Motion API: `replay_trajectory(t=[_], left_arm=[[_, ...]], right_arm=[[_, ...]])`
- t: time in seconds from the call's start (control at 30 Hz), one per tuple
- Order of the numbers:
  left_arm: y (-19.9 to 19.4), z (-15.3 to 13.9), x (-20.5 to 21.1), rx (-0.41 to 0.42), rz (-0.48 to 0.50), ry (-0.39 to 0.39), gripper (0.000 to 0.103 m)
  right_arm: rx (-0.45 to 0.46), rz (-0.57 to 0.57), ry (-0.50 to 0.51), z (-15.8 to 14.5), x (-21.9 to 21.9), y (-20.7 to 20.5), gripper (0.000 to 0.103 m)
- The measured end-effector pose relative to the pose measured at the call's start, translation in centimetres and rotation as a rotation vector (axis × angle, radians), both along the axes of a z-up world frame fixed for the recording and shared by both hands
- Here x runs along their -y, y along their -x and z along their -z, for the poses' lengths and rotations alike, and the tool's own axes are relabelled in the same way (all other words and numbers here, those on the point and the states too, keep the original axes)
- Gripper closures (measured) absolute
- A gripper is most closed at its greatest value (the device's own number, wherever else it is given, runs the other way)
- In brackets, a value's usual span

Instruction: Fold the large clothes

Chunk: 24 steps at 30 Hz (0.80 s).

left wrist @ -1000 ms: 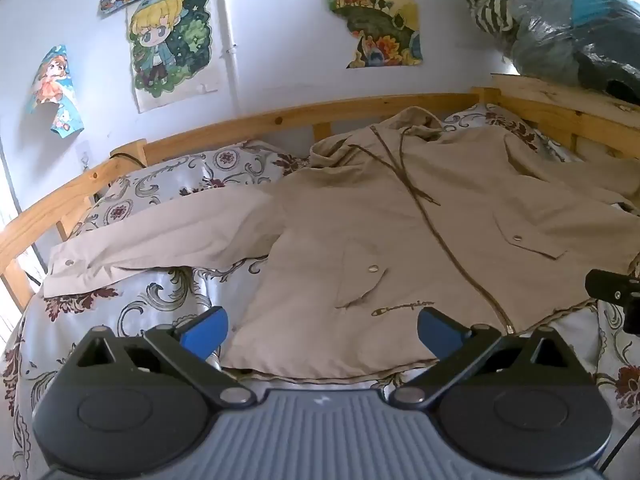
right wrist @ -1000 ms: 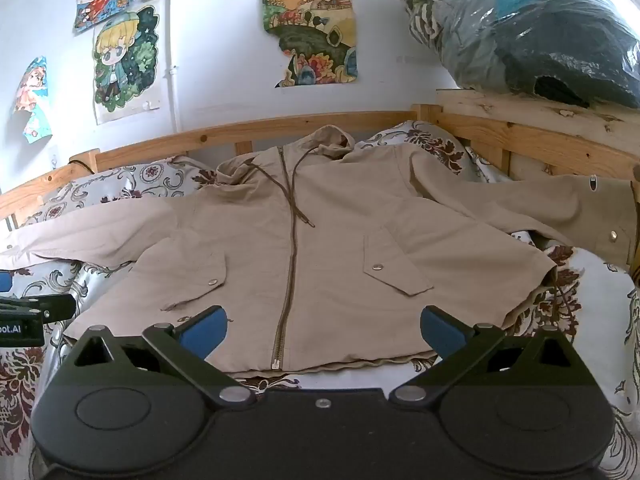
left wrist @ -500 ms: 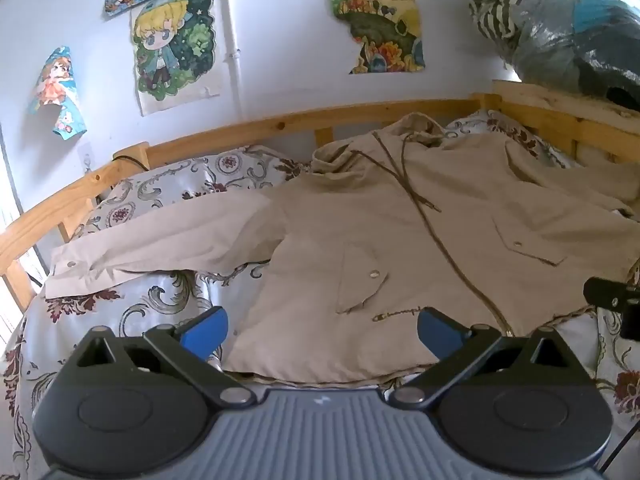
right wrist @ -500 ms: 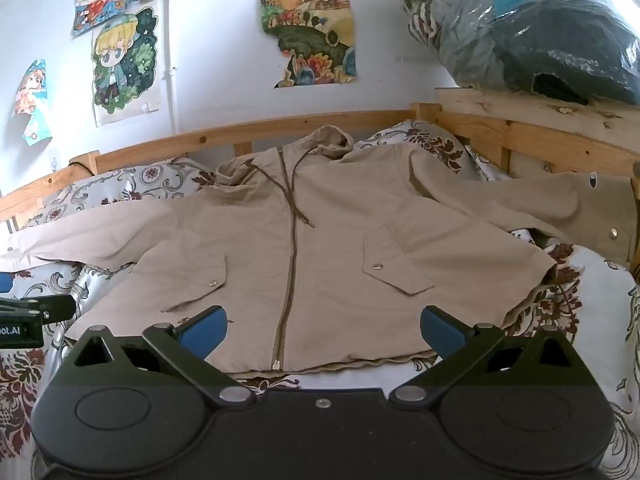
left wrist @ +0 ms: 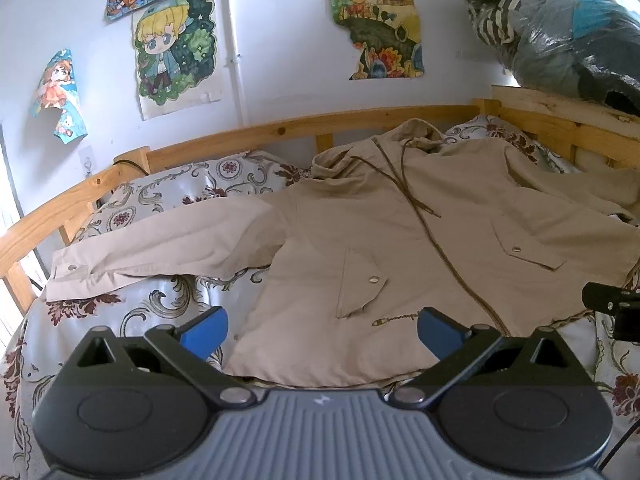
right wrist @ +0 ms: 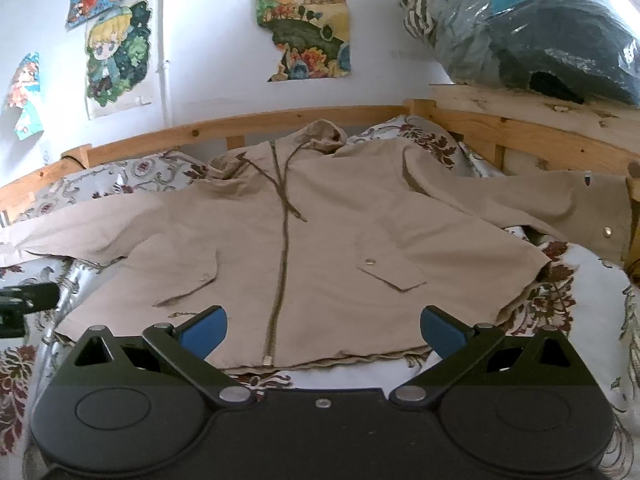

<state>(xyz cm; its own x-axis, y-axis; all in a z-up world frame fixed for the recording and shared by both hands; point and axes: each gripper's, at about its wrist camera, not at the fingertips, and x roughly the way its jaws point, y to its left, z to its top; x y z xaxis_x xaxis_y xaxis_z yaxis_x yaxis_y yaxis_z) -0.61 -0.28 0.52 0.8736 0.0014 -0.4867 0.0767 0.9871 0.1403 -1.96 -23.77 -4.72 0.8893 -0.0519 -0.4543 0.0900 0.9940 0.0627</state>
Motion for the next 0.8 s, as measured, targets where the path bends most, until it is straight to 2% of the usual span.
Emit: replay_trajectory(t=[0.8], left_arm=[[0.07, 0.21, 0.03, 0.007, -0.006, -0.007, 0.001]], right_arm=[[0.013, 0.038, -0.001, -0.13, 0.22, 0.14, 0.001]])
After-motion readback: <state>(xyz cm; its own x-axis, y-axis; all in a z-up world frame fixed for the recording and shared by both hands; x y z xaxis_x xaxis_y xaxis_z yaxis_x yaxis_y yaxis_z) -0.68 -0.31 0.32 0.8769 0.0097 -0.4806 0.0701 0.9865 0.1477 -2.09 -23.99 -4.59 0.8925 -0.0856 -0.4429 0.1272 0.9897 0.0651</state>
